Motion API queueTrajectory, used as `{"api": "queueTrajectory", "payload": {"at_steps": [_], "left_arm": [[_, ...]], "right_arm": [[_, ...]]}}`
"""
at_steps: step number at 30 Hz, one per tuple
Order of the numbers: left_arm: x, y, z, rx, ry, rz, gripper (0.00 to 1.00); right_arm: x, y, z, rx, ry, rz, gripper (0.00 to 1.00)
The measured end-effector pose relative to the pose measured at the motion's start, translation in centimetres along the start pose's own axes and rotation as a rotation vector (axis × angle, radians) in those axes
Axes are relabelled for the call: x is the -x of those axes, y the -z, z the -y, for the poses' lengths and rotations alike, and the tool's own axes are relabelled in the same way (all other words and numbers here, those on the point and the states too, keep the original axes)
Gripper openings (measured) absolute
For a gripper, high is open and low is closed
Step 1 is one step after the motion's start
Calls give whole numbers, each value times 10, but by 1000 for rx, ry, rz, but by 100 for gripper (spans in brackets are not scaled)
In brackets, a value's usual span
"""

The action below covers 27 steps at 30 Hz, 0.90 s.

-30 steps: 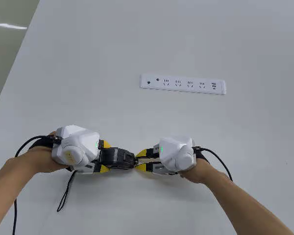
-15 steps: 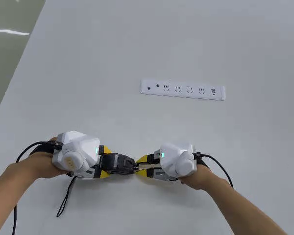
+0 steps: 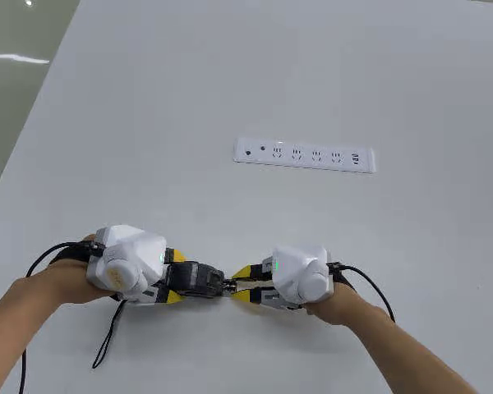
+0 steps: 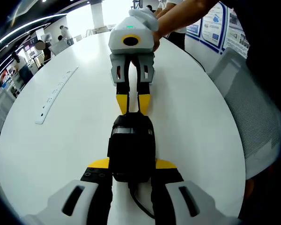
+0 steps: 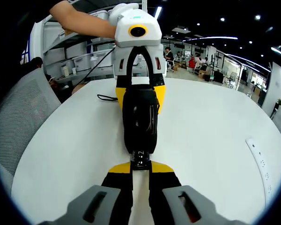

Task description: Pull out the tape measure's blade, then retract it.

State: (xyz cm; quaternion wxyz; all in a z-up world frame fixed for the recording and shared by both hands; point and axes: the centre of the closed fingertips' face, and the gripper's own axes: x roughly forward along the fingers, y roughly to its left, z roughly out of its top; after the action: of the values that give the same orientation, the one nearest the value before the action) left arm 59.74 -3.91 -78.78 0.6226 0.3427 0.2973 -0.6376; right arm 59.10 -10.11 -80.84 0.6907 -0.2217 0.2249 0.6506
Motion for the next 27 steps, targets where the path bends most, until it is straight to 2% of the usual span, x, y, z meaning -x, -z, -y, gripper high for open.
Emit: {"api": "queueTrajectory", "payload": {"at_steps": [27], "left_arm": [[1,0,0,-4,-10,1,27]], "right_arm": [[12,7,-1,-1,6,-21,10]]}}
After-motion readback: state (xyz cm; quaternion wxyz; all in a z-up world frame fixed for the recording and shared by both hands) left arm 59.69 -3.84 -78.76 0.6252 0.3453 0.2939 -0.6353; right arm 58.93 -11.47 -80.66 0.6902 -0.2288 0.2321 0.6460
